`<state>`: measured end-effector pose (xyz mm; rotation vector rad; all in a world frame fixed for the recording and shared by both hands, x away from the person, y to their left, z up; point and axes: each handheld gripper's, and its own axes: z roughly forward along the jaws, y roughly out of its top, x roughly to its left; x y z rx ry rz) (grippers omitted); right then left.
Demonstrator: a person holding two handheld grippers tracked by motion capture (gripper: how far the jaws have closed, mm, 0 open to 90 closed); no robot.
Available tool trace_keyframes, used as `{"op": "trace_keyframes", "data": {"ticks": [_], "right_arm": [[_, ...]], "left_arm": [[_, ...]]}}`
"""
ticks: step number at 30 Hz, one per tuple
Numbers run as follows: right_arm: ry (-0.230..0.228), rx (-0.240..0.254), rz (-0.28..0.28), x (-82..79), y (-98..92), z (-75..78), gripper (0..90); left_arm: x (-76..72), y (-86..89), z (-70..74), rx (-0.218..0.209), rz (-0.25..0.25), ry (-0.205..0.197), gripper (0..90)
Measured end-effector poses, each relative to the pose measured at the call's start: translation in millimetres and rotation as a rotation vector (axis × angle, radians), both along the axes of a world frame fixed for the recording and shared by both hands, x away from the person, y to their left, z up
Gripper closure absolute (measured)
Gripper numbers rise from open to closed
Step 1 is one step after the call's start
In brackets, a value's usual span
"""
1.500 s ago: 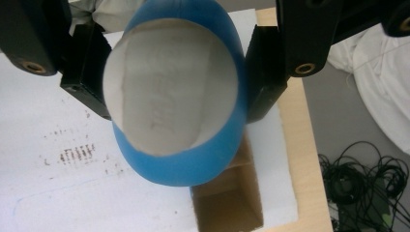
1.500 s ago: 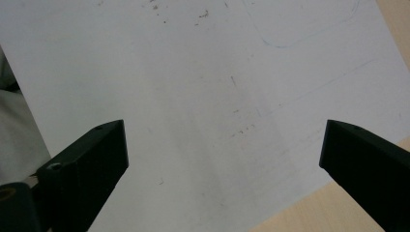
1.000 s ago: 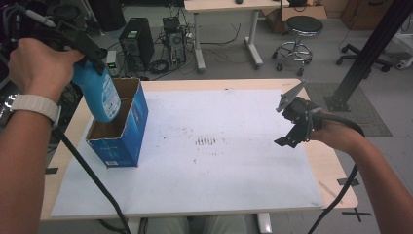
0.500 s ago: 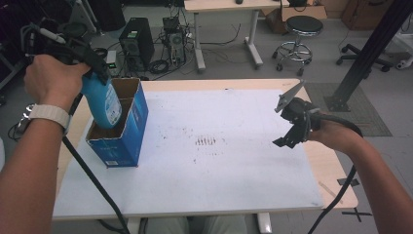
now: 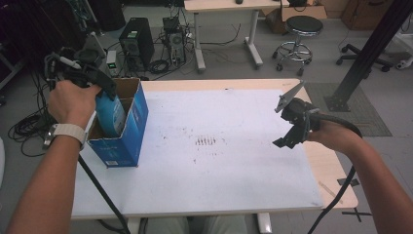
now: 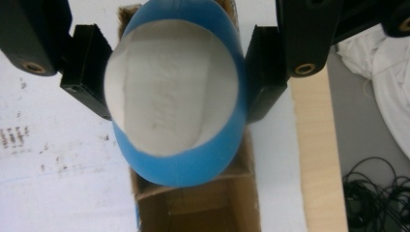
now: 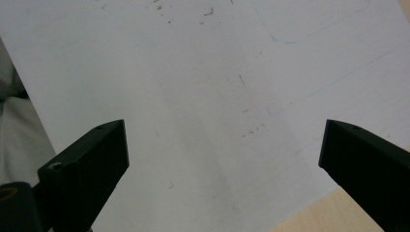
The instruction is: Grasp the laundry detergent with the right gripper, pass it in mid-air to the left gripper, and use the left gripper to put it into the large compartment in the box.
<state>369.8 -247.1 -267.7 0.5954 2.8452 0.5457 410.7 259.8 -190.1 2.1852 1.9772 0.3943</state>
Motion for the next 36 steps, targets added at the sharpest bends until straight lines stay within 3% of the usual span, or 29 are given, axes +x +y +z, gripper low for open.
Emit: {"op": "trace_keyframes", "data": {"ticks": [7,14,19,36], "right_arm": [[0.003,-0.005,-0.002,1.3,0.3,-0.6,3.4],[0.012,-0.006,-0.002,2.0,1.7,-4.0,3.5],[0.008,-0.007,-0.001,2.7,3.4,-3.8,3.5],[0.016,-0.015,-0.001,2.0,4.5,-6.4,3.6]], "left_arm": [[1.8,2.8,-31.2,-0.015,-0.005,0.001,38.2],[1.6,3.4,-52.3,-0.005,-0.01,-0.002,38.2],[1.9,1.7,-60.6,0.012,-0.014,-0.002,38.2],[4.8,5.6,-83.0,-0.004,-0.005,0.033,38.1]]}}
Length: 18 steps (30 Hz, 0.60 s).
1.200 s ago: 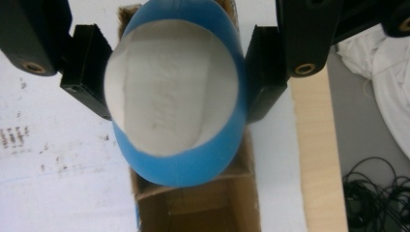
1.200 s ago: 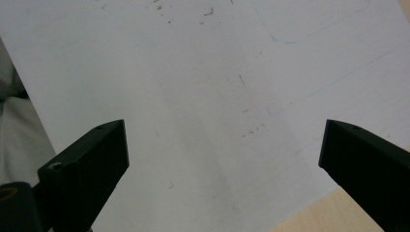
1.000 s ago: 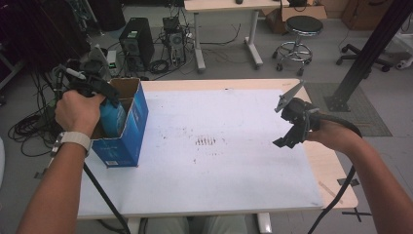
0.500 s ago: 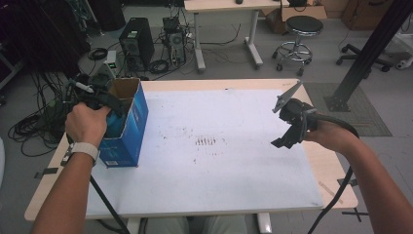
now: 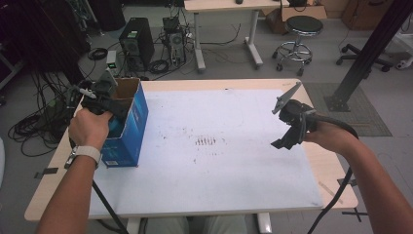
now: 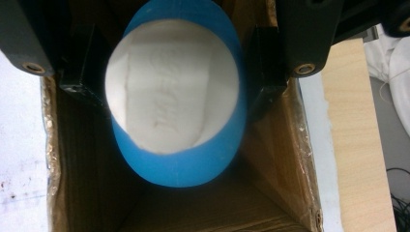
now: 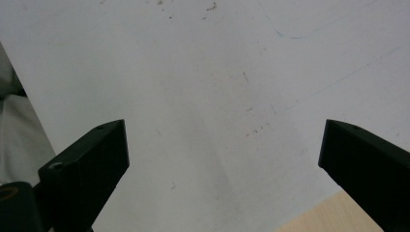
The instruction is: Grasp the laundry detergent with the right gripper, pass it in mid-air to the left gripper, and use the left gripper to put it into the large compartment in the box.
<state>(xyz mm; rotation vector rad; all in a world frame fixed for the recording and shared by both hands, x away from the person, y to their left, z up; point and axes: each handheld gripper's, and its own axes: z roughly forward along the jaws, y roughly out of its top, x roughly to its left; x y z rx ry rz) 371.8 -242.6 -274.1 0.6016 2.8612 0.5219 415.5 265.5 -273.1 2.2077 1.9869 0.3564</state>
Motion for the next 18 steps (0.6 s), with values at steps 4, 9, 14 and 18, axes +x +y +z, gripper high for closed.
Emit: {"op": "trace_keyframes", "data": {"ticks": [4,9,14,18], "right_arm": [[0.001,-0.001,-0.003,0.1,-0.8,-1.1,3.7],[0.005,-0.001,-0.006,-0.1,-1.2,-1.8,3.7],[0.004,-0.003,-0.007,-0.6,-0.9,-0.9,3.7],[0.01,-0.01,0.0,-1.2,0.6,-1.7,3.7]], "left_arm": [[1.0,0.0,0.1,0.002,-0.007,0.01,38.1],[1.4,2.6,-0.6,-0.01,0.001,0.006,37.8],[1.2,3.7,0.7,-0.016,0.001,0.007,34.7],[-0.5,6.6,3.9,-0.043,0.0,0.002,30.4]]}}
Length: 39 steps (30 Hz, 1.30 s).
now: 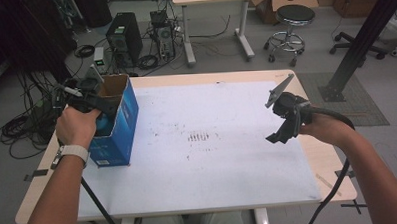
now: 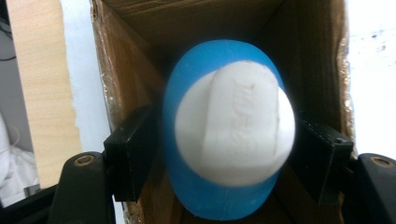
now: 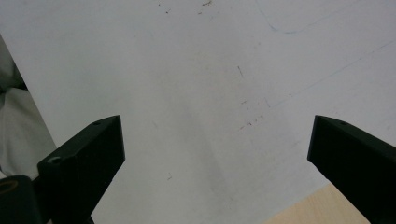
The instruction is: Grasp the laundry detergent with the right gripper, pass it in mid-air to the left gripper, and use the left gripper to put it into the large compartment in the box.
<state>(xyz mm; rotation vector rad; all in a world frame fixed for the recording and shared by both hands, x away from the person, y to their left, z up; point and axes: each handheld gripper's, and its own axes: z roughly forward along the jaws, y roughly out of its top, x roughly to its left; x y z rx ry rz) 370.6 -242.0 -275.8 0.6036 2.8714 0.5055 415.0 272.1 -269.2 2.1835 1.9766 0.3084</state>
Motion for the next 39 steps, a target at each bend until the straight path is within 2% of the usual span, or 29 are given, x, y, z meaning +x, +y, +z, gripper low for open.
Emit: {"op": "trace_keyframes", "data": {"ticks": [6,13,20,26,31,39], "right_arm": [[-0.003,-0.003,0.003,-0.4,0.4,1.0,3.7],[-0.018,-0.002,0.008,-3.0,0.9,6.5,4.1],[-0.021,-0.002,0.007,-5.8,1.2,9.8,3.8],[-0.028,0.002,0.002,-7.7,1.0,14.0,3.8],[-0.029,0.008,0.001,-9.0,1.3,17.4,3.8],[-0.029,0.012,-0.003,-9.8,1.7,21.8,3.8]], "left_arm": [[-2.9,2.1,9.0,-0.011,-0.007,-0.003,25.9],[-6.0,0.3,29.6,0.026,0.0,-0.003,19.6],[-12.6,-3.4,52.4,0.035,-0.024,-0.028,16.2],[-20.1,-8.4,74.8,0.023,-0.044,-0.059,13.8],[-26.4,-16.9,92.9,0.03,-0.095,-0.075,11.6],[-34.0,-30.6,114.0,0.029,-0.166,-0.112,10.0]]}}
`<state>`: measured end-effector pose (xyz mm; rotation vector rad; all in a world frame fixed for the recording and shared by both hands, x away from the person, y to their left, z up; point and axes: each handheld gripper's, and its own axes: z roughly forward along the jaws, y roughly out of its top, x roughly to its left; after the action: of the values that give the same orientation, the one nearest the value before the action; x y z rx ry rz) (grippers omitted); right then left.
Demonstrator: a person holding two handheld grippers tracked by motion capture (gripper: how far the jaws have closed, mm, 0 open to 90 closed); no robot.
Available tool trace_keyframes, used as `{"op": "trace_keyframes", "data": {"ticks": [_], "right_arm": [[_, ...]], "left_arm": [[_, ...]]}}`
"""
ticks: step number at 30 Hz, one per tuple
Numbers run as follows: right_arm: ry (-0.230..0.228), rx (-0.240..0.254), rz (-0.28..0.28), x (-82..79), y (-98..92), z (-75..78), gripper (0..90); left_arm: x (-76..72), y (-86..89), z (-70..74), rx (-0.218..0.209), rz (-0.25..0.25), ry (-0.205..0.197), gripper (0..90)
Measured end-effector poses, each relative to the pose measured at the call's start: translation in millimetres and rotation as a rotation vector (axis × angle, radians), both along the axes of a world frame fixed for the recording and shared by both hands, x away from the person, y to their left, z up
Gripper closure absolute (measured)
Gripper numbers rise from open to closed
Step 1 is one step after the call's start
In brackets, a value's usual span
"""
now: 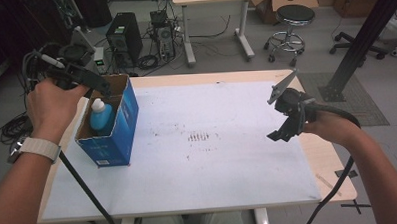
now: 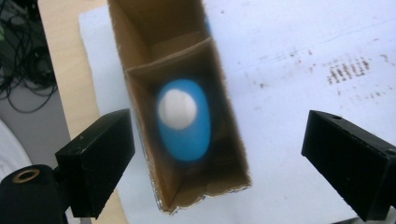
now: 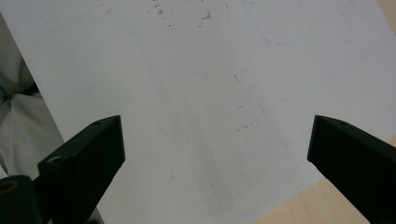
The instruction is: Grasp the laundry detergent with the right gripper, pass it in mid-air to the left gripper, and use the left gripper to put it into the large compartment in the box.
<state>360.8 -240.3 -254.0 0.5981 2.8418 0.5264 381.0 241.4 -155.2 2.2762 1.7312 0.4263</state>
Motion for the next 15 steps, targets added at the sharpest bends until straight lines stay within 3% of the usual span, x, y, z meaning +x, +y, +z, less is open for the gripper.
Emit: {"op": "trace_keyframes", "data": {"ticks": [8,15], "right_arm": [[-0.003,0.0,0.003,1.1,3.0,3.7,3.7],[0.002,-0.003,0.0,1.9,5.9,4.2,3.7]], "left_arm": [[-6.5,-15.6,14.8,0.005,-0.075,-0.019,8.5],[-12.1,-32.0,19.5,0.01,-0.152,-0.024,8.3]]}}
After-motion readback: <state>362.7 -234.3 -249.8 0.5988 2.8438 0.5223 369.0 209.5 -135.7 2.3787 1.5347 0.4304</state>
